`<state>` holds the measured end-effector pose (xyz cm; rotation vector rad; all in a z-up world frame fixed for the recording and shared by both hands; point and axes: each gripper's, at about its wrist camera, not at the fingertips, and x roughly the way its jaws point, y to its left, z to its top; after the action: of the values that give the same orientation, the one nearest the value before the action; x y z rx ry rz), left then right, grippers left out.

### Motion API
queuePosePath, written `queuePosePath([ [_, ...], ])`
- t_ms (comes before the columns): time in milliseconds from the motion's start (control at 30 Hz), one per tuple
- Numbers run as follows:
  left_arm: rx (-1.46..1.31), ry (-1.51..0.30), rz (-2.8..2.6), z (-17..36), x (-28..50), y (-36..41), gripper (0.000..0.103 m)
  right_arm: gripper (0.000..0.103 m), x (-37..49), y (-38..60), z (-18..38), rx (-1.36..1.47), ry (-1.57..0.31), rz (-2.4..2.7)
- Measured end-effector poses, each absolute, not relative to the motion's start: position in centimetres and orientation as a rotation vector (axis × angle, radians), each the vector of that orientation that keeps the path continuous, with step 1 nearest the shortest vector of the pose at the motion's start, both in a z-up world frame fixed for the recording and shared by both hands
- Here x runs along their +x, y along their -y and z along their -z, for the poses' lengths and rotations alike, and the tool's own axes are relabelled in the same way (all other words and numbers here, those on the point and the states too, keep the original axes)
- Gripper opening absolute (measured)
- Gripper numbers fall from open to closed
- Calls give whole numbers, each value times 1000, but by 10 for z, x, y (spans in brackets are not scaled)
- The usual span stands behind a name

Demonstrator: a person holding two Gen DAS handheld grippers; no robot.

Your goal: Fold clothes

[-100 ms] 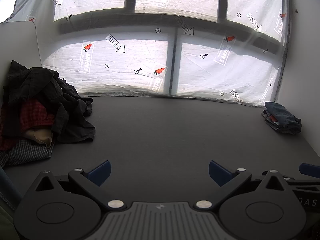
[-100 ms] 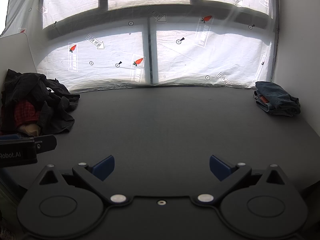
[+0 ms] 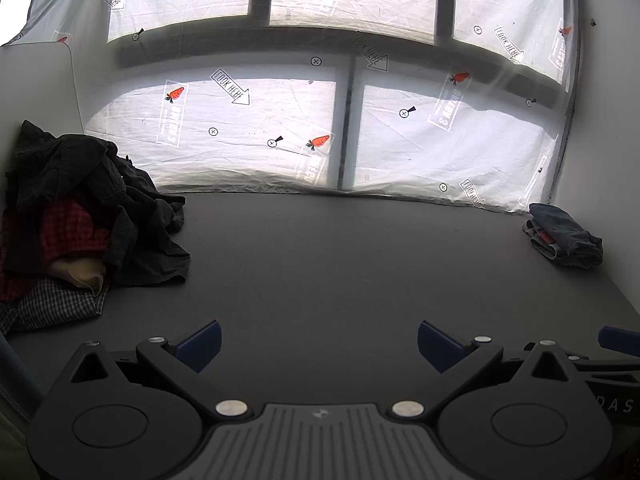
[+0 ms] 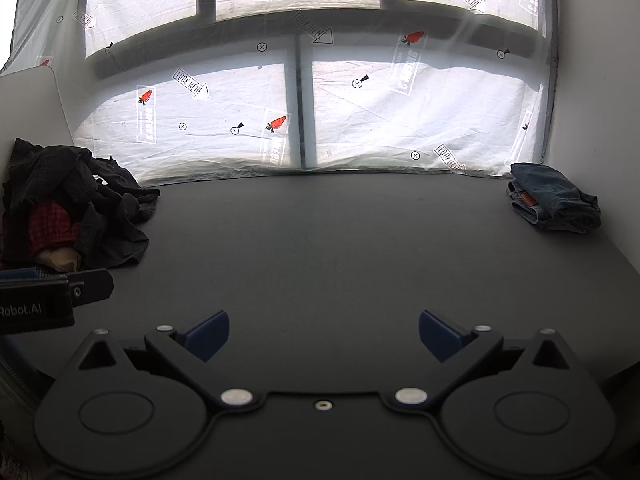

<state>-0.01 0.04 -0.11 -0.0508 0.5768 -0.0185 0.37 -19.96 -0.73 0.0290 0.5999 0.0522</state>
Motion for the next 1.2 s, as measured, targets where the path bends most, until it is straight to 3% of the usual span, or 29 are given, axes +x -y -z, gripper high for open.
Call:
queuePosePath([
  [1200,-56,-572,13,-1,2,-5,103,103,4,194,11,20,-595,-49],
])
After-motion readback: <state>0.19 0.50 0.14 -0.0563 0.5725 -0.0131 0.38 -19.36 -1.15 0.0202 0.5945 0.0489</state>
